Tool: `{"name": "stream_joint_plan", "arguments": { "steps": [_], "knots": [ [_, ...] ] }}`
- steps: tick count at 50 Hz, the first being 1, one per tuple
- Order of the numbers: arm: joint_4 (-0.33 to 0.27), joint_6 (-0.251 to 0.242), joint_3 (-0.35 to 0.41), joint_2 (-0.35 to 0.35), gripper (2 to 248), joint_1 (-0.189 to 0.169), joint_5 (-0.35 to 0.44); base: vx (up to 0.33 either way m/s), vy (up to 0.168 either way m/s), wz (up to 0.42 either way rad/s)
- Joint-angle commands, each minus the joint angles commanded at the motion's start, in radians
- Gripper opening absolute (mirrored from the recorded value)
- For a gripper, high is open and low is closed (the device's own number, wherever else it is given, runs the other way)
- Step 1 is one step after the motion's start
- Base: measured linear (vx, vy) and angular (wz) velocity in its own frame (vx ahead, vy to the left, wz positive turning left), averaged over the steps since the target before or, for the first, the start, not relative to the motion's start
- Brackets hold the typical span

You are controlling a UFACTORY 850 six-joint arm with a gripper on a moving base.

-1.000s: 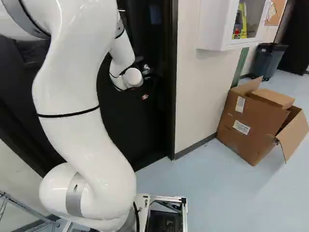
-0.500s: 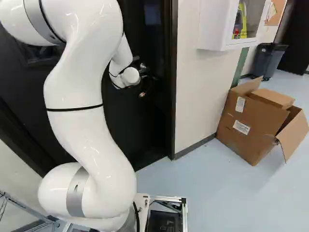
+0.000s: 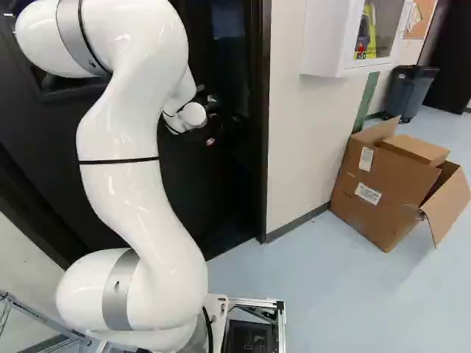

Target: Open the door and move inside

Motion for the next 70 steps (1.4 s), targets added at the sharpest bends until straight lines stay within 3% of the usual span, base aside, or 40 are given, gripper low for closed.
{"name": "stream_joint_plan", "arguments": {
  "steps": [26,37,50,70],
  "knots": [
    [0.000,0.000,-0.147,-0.113,247,0.046,0.000,0.000,0.000,0.000],
    [0.000,0.000,-0.167,-0.128,247,0.051,0.000,0.000,0.000,0.000],
    [0.008,0.000,-0.118,-0.092,247,0.044,0.000,0.000,0.000,0.000],
    [0.096,0.000,0.007,0.005,247,0.027,0.000,0.000,0.000,0.000]
  ]
}}
